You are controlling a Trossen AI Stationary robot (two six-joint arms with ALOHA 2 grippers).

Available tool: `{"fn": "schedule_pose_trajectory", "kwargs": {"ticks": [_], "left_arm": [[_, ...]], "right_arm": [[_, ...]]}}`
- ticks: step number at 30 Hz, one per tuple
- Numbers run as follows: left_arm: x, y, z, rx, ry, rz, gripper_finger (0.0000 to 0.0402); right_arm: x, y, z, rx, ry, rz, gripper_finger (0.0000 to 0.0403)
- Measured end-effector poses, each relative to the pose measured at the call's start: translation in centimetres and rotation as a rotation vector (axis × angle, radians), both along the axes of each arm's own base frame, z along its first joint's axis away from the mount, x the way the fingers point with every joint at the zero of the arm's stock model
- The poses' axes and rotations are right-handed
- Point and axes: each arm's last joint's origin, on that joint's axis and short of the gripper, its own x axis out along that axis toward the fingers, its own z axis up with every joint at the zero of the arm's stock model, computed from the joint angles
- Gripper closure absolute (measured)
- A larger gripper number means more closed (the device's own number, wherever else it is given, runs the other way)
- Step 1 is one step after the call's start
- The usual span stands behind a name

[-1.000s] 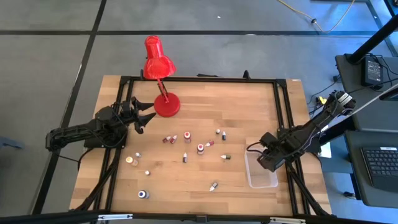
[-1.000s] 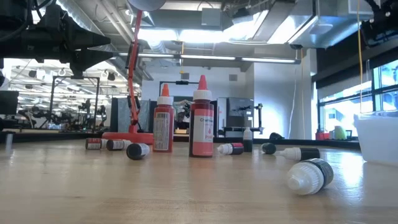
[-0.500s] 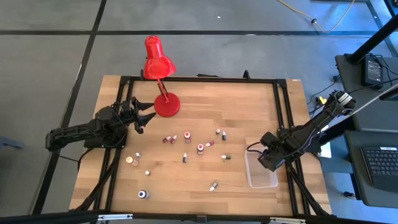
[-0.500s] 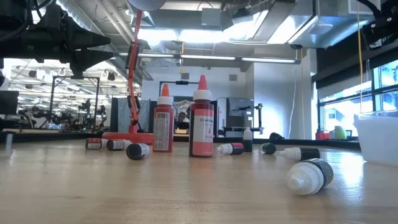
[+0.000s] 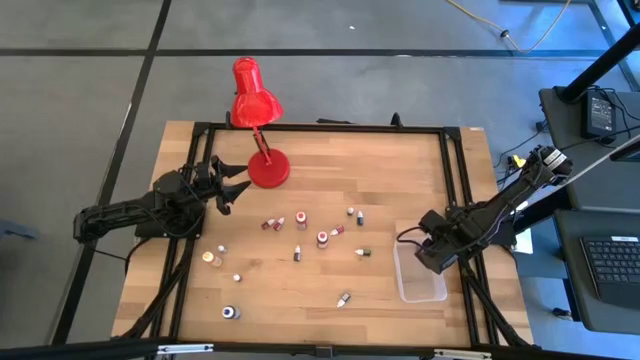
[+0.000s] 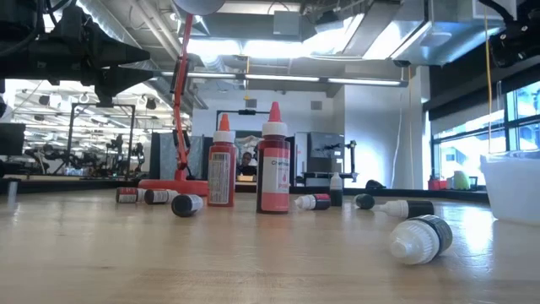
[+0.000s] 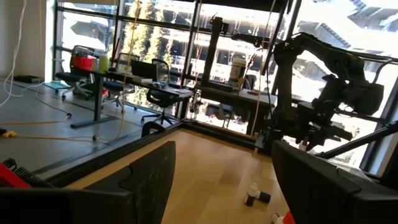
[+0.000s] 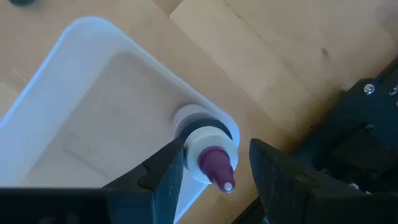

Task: Pick & Place food coloring
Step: Put the big purple bottle into the transparent container, then put the top small green bottle into the transparent container

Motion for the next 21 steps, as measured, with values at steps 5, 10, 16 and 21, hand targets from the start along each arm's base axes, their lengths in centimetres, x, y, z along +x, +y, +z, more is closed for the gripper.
{"fn": "schedule_pose_trajectory", "kwargs": {"ticks": [5, 10, 16, 21], "left_arm": [[0.00, 0.00, 0.00, 0.000, 0.000, 0.000, 0.0142], [0.00, 0.00, 0.00, 0.000, 0.000, 0.000, 0.0142], [0.00, 0.00, 0.00, 0.000, 0.000, 0.001, 0.0142], [0.00, 0.00, 0.00, 0.000, 0.000, 0.000, 0.0142]], "right_arm": [[0.00, 0.04, -0.01, 0.008, 0.008, 0.023, 0.0217], [0.02, 0.05, -0.01, 0.006, 0.004, 0.026, 0.0214], [0.18, 0.18, -0.01, 0.021, -0.002, 0.075, 0.0168], [0.35, -0.14, -0.01, 0.017, 0.003, 0.054, 0.0121]]}}
